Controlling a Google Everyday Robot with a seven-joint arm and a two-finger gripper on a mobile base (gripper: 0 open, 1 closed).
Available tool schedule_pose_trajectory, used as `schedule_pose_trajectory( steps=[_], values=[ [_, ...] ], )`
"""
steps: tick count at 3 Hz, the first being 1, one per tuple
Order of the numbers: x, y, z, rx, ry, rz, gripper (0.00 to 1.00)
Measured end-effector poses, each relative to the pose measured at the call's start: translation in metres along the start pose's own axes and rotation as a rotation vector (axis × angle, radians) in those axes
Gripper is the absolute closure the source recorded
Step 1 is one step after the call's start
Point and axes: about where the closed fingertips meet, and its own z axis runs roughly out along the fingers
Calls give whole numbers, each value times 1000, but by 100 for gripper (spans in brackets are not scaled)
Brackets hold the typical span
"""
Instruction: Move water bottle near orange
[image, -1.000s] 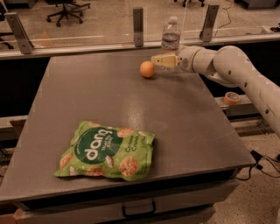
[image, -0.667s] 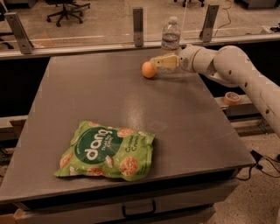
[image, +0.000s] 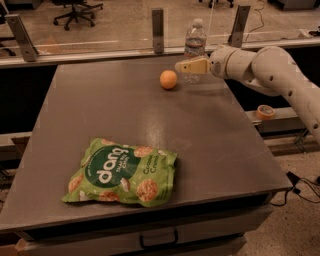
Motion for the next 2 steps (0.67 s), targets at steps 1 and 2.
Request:
schedule_pose_trajectory(
  steps=[1,2],
  values=[
    [-34,25,-35,-59,2,-60,0],
    [-62,59,-85,-112,74,-109,0]
  ],
)
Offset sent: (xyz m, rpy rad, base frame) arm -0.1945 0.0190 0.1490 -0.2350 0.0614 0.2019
